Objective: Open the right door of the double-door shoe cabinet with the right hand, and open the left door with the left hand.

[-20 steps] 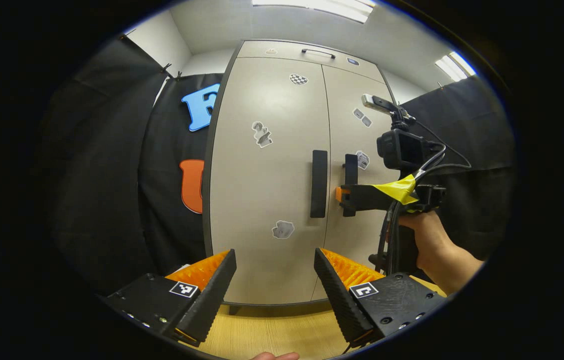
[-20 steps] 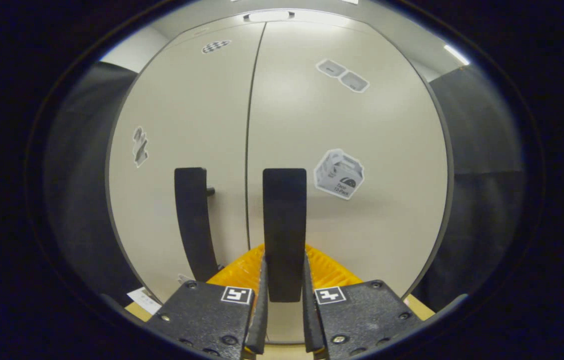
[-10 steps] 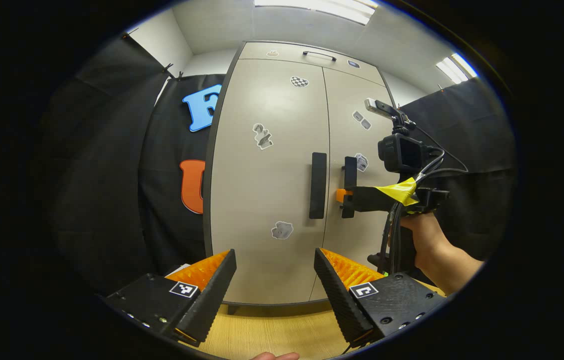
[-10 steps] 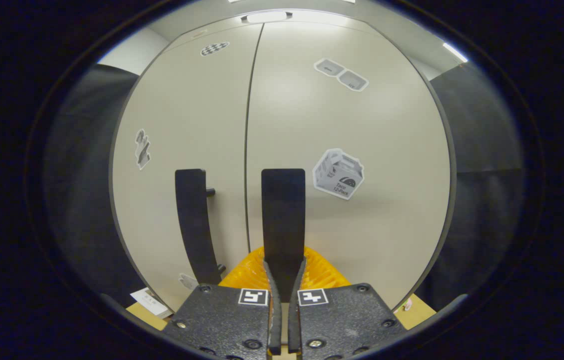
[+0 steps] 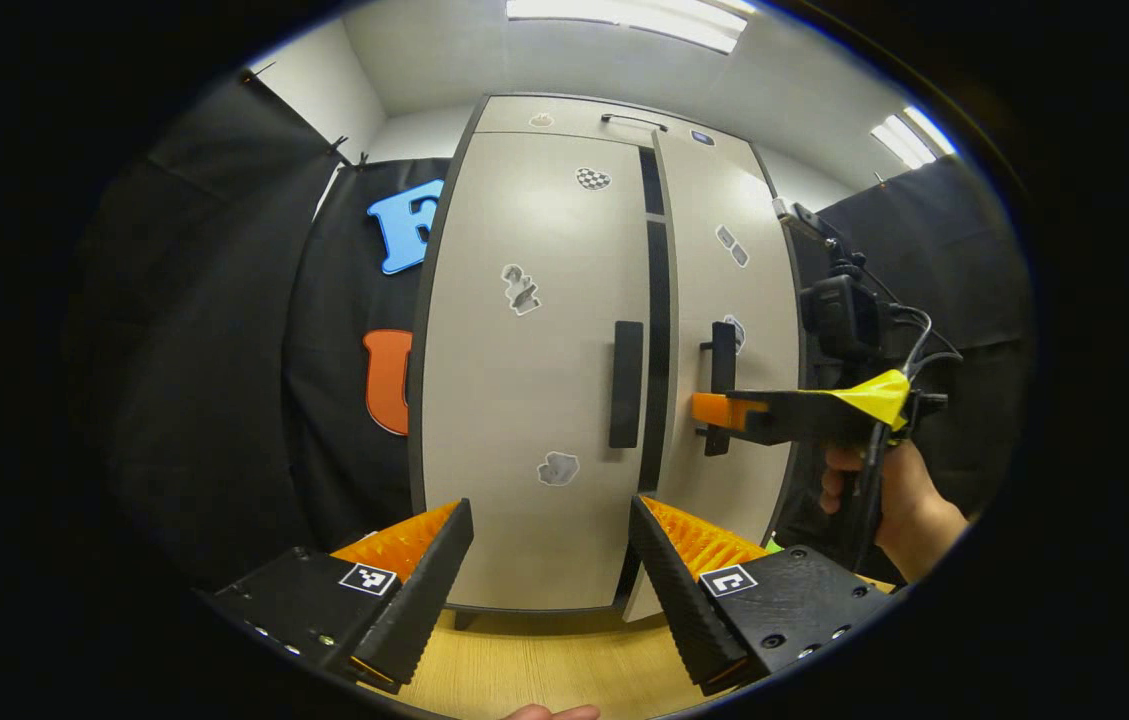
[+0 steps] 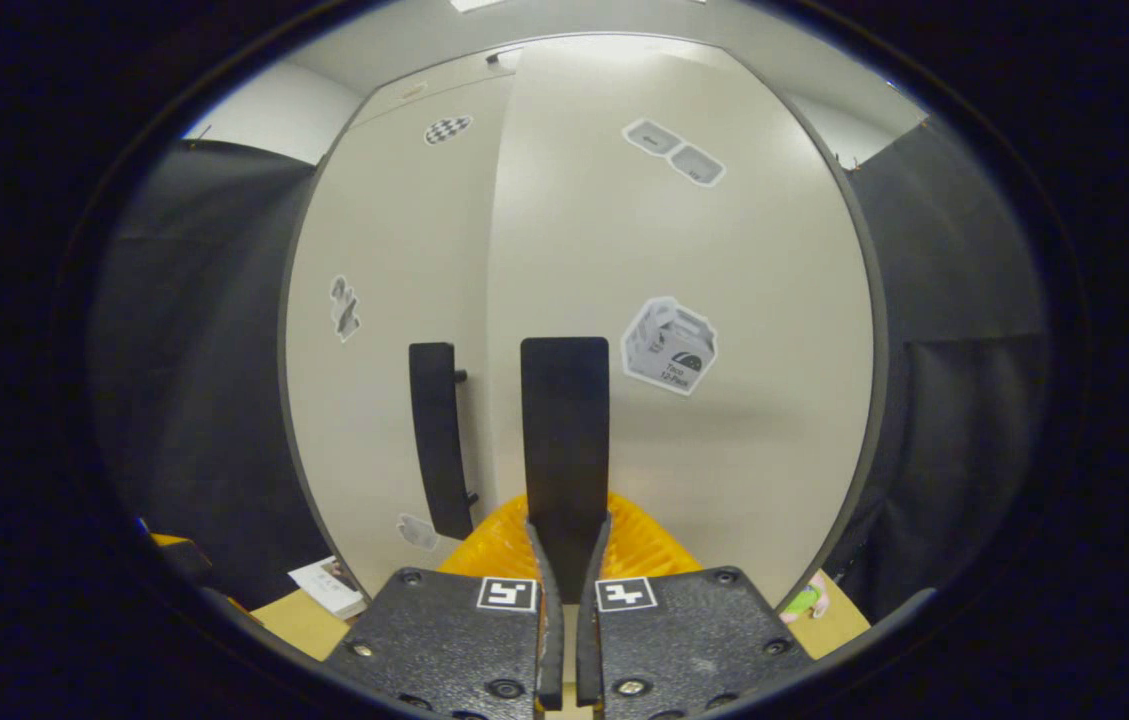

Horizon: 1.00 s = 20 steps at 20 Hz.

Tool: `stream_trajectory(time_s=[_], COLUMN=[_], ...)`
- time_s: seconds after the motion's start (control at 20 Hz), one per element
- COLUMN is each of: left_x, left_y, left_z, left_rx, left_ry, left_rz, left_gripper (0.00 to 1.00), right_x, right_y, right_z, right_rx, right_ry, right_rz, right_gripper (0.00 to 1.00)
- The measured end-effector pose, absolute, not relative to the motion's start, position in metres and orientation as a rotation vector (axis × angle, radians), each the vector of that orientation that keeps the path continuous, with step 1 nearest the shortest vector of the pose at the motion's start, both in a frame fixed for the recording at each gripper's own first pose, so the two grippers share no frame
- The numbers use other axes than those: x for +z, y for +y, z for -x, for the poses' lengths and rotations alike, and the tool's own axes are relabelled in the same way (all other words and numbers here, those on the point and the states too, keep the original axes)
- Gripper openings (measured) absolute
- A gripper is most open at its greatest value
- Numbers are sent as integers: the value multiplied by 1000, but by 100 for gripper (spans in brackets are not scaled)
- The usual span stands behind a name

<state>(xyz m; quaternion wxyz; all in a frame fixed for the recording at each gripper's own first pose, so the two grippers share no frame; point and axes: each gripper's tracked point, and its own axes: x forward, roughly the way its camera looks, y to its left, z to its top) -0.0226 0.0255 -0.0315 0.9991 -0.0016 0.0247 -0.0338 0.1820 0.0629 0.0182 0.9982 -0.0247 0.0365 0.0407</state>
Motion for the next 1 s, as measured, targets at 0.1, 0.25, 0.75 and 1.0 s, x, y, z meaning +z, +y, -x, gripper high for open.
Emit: stream_trajectory(time_s=[0.1,0.25,0.75,1.0], left_x=[-27,-26,-31,-32], left_y=[20,10,-25,-44], left_z=[24,26,18,14], left_rx=[-69,-80,-94,-111], left_ry=[43,31,22,20], left_rz=[-14,-14,-22,-24], left_gripper=[94,94,94,94], right_x=[18,19,24,25], right_y=[61,57,38,22], right_z=[-178,-172,-146,-134], right_rx=[99,123,160,153], right_ry=[80,83,85,91], right_rz=[46,50,59,82], right_gripper=[8,8,8,8])
